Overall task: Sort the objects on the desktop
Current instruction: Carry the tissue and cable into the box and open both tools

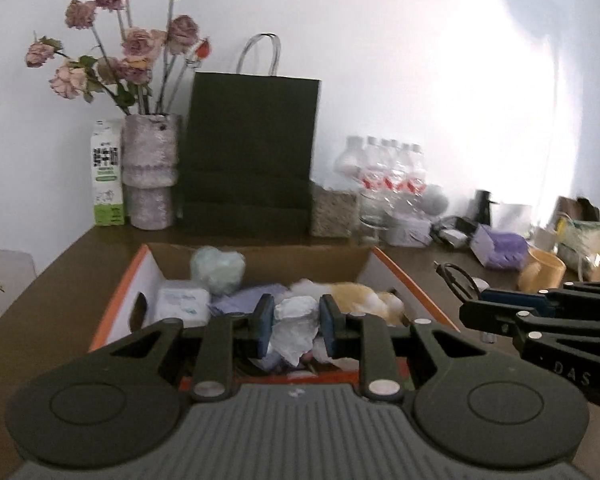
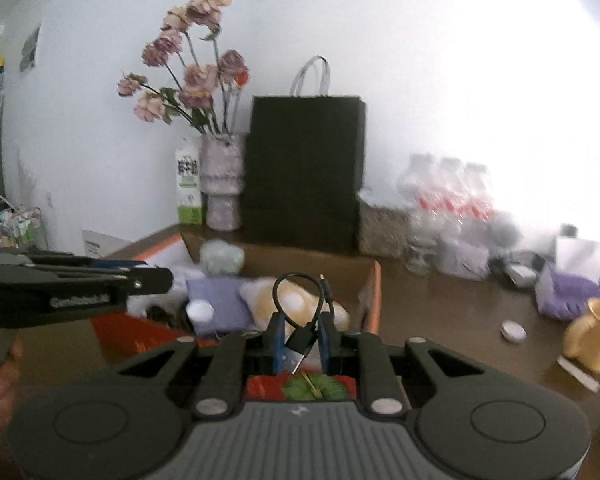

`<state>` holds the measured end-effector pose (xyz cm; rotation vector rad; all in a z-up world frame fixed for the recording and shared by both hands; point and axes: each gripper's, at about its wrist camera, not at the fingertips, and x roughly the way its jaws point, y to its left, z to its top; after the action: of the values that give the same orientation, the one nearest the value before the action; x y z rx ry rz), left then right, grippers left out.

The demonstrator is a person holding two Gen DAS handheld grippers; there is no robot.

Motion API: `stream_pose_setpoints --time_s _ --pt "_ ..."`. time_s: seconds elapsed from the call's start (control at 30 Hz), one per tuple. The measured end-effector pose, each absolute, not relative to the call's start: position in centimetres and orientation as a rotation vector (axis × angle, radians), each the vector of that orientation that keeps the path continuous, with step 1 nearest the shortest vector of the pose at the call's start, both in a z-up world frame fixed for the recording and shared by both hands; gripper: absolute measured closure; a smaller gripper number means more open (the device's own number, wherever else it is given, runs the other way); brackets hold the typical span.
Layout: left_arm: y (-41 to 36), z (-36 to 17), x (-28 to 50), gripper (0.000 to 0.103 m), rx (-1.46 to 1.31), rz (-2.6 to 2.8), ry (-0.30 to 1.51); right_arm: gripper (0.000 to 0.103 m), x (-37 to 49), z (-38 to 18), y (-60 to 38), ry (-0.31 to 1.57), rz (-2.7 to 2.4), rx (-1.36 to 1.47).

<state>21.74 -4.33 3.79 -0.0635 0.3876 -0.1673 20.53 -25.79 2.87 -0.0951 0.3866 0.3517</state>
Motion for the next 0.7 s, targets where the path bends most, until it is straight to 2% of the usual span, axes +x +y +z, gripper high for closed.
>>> stream_pose_setpoints --time_s 0.3,0.7 --pt "-0.6 2.7 25.1 0.078 -0.093 -0.103 0.409 0.087 24.2 2.7 -20.0 0.407 0.448 -0.115" --pt "1.4 -1.2 28.9 0.078 -0.074 -0.055 0.455 0.087 28.9 -1.8 -16.0 0.503 0.489 -0.122"
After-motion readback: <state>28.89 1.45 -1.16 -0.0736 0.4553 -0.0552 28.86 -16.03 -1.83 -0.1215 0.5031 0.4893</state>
